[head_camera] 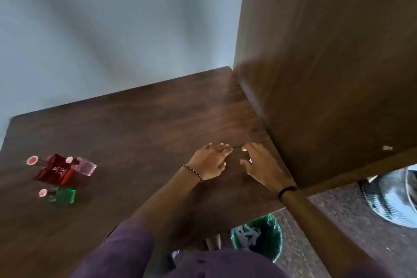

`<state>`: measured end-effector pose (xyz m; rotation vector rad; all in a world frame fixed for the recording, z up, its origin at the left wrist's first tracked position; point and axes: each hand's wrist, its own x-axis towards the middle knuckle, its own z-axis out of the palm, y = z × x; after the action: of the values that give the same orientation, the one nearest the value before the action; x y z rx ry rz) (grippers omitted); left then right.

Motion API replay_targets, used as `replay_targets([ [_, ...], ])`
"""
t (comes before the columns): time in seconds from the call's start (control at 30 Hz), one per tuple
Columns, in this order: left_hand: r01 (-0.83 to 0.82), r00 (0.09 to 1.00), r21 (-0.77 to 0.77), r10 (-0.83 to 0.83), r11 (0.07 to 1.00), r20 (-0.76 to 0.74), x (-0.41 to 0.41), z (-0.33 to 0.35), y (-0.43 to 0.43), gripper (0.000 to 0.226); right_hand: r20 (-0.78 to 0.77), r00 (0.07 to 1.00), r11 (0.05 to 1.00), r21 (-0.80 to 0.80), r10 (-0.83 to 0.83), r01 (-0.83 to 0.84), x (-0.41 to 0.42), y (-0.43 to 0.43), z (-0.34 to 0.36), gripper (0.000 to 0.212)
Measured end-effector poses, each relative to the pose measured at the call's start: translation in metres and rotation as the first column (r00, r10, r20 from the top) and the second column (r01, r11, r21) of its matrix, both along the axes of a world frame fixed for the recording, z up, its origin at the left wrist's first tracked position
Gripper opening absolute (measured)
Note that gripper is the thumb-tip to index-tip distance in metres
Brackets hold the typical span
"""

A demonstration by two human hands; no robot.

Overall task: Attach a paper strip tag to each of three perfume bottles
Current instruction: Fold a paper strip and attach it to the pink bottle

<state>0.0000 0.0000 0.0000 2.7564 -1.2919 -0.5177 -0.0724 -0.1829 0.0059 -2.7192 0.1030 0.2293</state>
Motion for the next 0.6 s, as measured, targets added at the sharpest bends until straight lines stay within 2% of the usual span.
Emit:
replay_targets([
  [0.13,0.080,0.992,0.035,-0.076,0.996,-0.103,-0.018,-0.015,-0.013,0.063,-0.085,0.987,0.988,-0.074,-0.139,0.132,-0.019,-0.029,-0.005,0.045],
  [0.3,0.110,0.986,0.050,-0.102,0.993,-0.130,-0.027,-0.029,-0.021,0.066,-0.175,0.968,0.979,-0.127,-0.178,0.157,-0.030,-0.036,-0.016,0.051],
  [0.43,0.124,0.980,0.037,-0.117,0.992,-0.158,-0.036,-0.033,-0.027,0.067,-0.136,0.966,0.975,-0.058,-0.221,0.215,-0.034,-0.038,-0.025,0.044],
  [0.53,0.112,0.977,0.013,-0.108,0.994,-0.186,-0.040,-0.034,-0.029,0.067,-0.090,0.982,0.986,-0.016,-0.165,0.164,-0.037,-0.037,-0.028,0.047],
  [0.6,0.102,0.976,-0.004,-0.101,0.995,-0.193,-0.042,-0.035,-0.029,0.067,-0.075,0.978,0.979,0.045,-0.193,0.197,-0.038,-0.035,-0.028,0.039],
])
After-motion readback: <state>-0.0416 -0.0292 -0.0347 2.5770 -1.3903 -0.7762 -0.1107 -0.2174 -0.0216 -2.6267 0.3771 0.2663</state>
